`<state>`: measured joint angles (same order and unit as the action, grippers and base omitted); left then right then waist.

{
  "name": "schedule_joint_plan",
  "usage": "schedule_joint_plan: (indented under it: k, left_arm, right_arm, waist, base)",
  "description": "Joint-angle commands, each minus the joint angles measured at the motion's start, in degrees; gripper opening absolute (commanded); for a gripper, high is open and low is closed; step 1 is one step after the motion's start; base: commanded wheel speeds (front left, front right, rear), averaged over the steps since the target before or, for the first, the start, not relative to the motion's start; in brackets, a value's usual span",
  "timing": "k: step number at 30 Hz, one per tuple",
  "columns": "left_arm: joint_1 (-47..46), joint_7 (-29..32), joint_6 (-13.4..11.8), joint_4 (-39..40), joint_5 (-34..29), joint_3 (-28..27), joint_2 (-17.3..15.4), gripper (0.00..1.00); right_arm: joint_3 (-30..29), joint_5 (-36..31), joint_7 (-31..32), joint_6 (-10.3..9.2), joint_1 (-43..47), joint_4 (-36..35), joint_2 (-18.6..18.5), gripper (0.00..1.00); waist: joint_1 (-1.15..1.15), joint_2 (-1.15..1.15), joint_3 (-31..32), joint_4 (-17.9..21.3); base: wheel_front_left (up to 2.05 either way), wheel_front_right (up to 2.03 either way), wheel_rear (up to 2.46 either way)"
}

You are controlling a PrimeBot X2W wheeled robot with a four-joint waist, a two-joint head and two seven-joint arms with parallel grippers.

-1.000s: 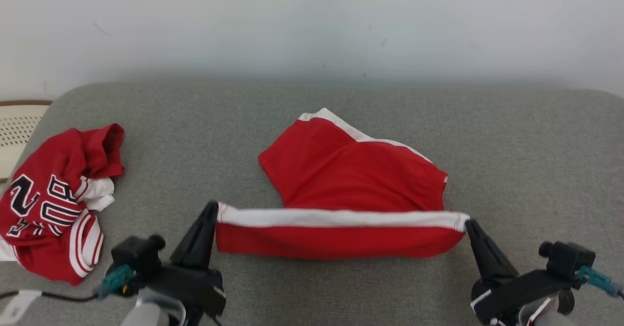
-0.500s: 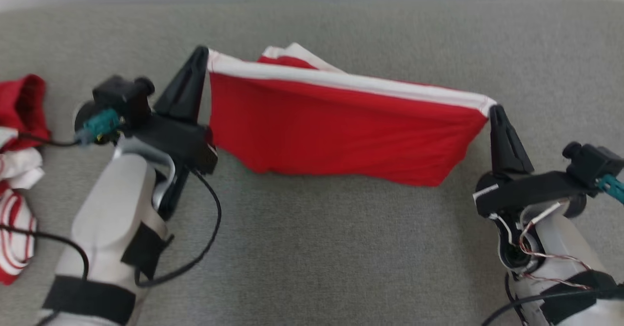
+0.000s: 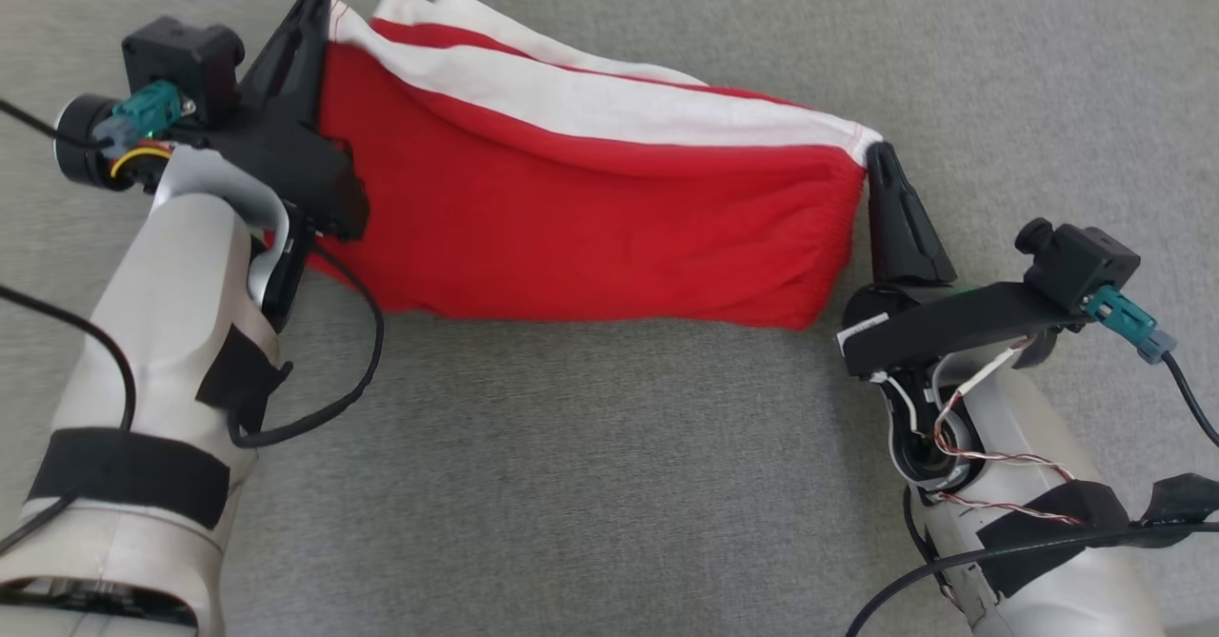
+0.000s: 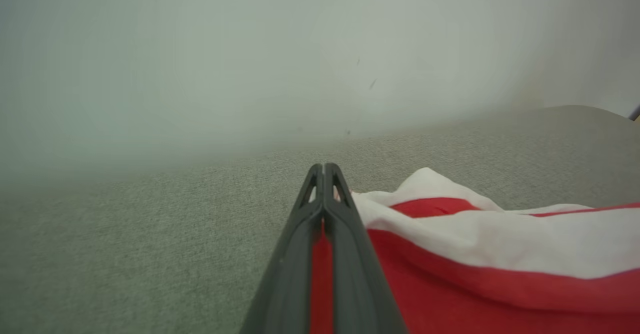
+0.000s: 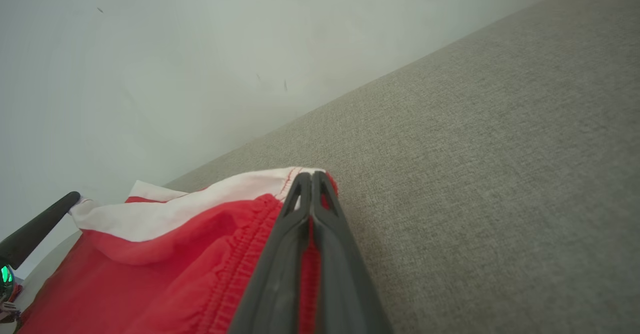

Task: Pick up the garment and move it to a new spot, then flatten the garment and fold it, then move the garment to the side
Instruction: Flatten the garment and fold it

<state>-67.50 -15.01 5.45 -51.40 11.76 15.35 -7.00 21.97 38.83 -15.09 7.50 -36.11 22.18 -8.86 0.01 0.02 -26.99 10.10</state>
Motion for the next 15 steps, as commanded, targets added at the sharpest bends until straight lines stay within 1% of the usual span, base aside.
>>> schedule_joint_plan:
  k: [1, 6, 7, 12, 15]
  left_arm:
    - [-0.94, -0.26, -0.01, -0.54, -0.44, -0.16, -0.18, 0.00]
    - [-2.12, -0.26, -1.54, -1.67, -0.97, -1.39, -0.17, 0.00]
    - [-2.12, -0.26, -1.54, -1.67, -0.97, -1.39, -0.17, 0.00]
    - [-3.00, -0.26, -3.83, -1.04, -1.64, -3.07, -0.85, 0.00]
    - [-3.22, -0.26, -4.34, -0.92, -2.15, -3.54, -1.07, 0.00]
  right_arm:
    - [0.25, 0.01, -0.09, -0.02, -0.75, -0.29, 0.46, 0.00]
    - [-0.98, -0.80, -0.09, -0.02, -1.21, -1.18, 1.32, 0.00]
    - [-0.98, -0.80, -0.09, -0.02, -1.21, -1.18, 1.32, 0.00]
    - [-3.30, -2.40, -0.09, -0.02, -1.65, -1.42, 2.45, 0.00]
    - [-3.63, -2.85, -0.10, -0.02, -1.92, -1.31, 2.84, 0.00]
  waist:
    - [-0.01, -0.02, -1.87, 1.69]
    - [-0.01, -0.02, -2.28, 2.34]
    - [-0.01, -0.02, -2.28, 2.34]
    - [-0.01, -0.02, -2.65, 2.98]
    - [-0.01, -0.02, -2.91, 3.29]
  base:
    - [0.00, 0.00, 0.00]
    - [0.00, 0.00, 0.00]
    - [0.00, 0.00, 0.00]
    - [0.00, 0.00, 0.00]
    - [0.00, 0.00, 0.00]
